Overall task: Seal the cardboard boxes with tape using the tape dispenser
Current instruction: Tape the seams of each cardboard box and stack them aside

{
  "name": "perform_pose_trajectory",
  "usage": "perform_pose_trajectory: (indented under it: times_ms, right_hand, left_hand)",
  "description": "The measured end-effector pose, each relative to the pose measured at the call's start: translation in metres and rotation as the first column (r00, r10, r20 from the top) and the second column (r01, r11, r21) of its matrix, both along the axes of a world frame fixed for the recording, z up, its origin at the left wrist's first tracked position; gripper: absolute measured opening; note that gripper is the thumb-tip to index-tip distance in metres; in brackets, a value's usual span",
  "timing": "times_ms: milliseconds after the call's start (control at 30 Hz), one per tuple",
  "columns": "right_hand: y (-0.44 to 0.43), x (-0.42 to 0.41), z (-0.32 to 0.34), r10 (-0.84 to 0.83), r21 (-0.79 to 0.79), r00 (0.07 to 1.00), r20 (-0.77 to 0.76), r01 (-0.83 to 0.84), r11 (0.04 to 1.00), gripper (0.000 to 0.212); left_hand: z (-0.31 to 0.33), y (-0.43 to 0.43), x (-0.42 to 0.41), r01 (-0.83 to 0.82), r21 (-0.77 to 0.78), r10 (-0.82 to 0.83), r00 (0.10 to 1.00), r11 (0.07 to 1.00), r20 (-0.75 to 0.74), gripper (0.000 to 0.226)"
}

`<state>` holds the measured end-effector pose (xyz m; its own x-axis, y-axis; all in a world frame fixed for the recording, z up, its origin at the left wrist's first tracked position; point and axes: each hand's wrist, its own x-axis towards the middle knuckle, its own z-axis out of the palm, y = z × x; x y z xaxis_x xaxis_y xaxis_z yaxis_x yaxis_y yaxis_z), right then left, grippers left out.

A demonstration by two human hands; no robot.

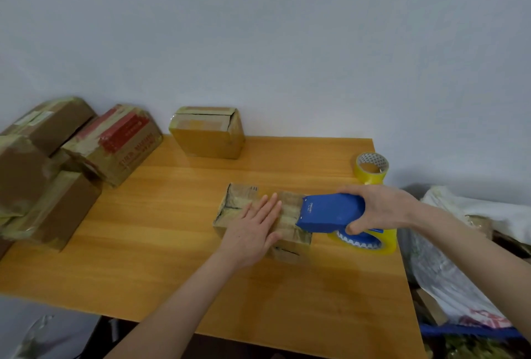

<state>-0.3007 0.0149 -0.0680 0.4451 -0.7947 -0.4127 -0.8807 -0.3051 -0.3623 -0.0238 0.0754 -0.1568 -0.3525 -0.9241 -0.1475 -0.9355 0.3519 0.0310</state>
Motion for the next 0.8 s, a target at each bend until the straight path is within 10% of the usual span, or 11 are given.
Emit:
perform_pose_trajectory:
  times_ms: [800]
  right_hand:
    - [0.0,-0.01,-0.007,-0.054,0.083,0.99,0.133,0.043,0.996,0.064]
  left_hand:
    - [-0.012,-0.013,-0.008,-0.001,-0.054,-0.004,0.996,0.999,-0.085,0.054]
